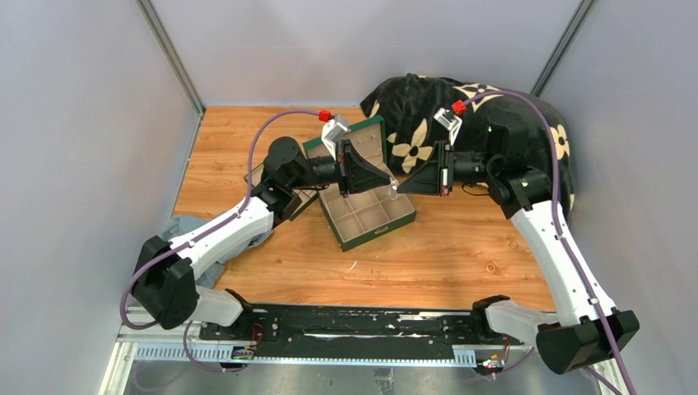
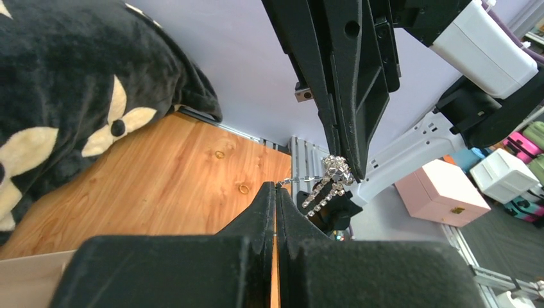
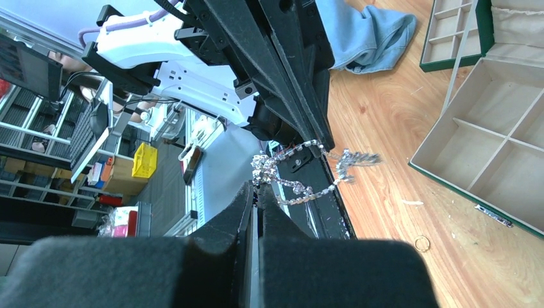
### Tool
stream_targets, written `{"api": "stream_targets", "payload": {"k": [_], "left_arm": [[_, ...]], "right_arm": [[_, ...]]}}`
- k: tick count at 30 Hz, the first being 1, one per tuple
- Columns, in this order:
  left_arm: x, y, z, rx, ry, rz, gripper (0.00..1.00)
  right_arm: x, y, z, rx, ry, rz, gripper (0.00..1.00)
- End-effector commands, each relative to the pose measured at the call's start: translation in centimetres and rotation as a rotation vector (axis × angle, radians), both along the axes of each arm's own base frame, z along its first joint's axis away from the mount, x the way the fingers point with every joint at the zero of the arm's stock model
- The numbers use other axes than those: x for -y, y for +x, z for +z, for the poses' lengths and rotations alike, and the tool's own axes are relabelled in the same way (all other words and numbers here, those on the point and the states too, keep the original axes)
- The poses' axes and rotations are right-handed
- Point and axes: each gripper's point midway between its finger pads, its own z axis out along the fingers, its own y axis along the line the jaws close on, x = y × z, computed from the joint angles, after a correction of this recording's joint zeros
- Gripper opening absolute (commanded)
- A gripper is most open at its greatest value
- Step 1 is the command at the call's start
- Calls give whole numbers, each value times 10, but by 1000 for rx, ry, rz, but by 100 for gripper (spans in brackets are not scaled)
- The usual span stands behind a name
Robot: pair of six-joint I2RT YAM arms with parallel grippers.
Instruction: Organize the mixed jewelry
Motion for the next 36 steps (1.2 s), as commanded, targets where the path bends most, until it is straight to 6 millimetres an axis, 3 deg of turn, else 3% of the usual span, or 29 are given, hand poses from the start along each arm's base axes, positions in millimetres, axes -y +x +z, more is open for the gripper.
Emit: {"api": "stream_targets", "payload": {"k": [1, 12, 19, 21, 26, 30, 36], "left_arm": [[-8, 3, 8, 38, -20, 43, 0], [-17, -1, 9, 80, -12, 35, 0], [-24, 18, 12, 74, 8, 129, 0], [-25, 25, 11, 93, 36, 157, 0], [-28, 40, -14, 82, 184, 215, 0], [-33, 41, -35, 56, 306, 208, 0], [-36, 42, -51, 72, 396, 187, 0]], "right_arm": [[-4, -1, 1, 17, 0, 10, 0], [-5, 6, -3, 10, -5, -3, 0], [-6, 30, -14, -29, -34, -115, 0], [-5, 37, -22, -42, -42, -161, 5], [-1, 56, -40, -54, -63, -287, 23], [-1, 53, -54, -65, -81, -287, 43], [-4, 46, -72, -3, -145, -261, 44]]}}
